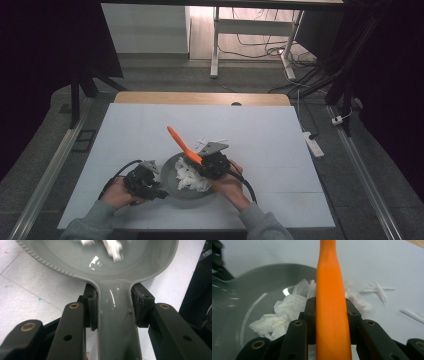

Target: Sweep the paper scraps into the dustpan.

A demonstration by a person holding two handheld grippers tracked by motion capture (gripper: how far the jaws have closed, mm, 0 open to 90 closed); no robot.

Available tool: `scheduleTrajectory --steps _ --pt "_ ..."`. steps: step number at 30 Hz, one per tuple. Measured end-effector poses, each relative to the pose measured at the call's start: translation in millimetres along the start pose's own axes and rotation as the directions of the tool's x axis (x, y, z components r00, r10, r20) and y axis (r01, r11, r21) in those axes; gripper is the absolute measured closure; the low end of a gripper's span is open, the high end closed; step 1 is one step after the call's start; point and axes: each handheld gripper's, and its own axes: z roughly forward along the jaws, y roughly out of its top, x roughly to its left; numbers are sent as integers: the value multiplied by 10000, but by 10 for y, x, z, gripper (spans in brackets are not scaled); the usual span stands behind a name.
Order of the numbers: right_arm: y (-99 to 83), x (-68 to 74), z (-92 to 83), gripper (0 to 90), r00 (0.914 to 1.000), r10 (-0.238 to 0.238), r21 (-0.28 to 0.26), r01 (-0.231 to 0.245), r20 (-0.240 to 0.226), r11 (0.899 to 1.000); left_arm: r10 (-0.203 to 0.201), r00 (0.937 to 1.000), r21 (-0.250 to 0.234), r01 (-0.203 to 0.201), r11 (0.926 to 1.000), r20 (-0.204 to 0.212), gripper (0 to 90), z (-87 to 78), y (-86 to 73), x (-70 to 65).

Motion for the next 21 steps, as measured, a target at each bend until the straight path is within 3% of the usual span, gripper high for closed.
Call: scheduleTrajectory --steps 5,8,14,21 --pt "57 130 4 710 9981 -61 -230 47 -612 9997 -8 10000 -9 8 10000 9 617 -1 -1 0" --pt "96 132 -46 710 9982 -106 -452 79 -585 9989 -6 10000 -11 6 10000 11 616 -2 -2 0" --pt "157 -34 -257 711 9993 302 -1171 -325 -211 9926 -38 10000 -24 38 10000 34 616 0 -6 7" --pt "137 -214 -346 710 9978 659 -1263 -650 35 9899 -42 10000 -52 43 10000 22 616 5 -11 17"
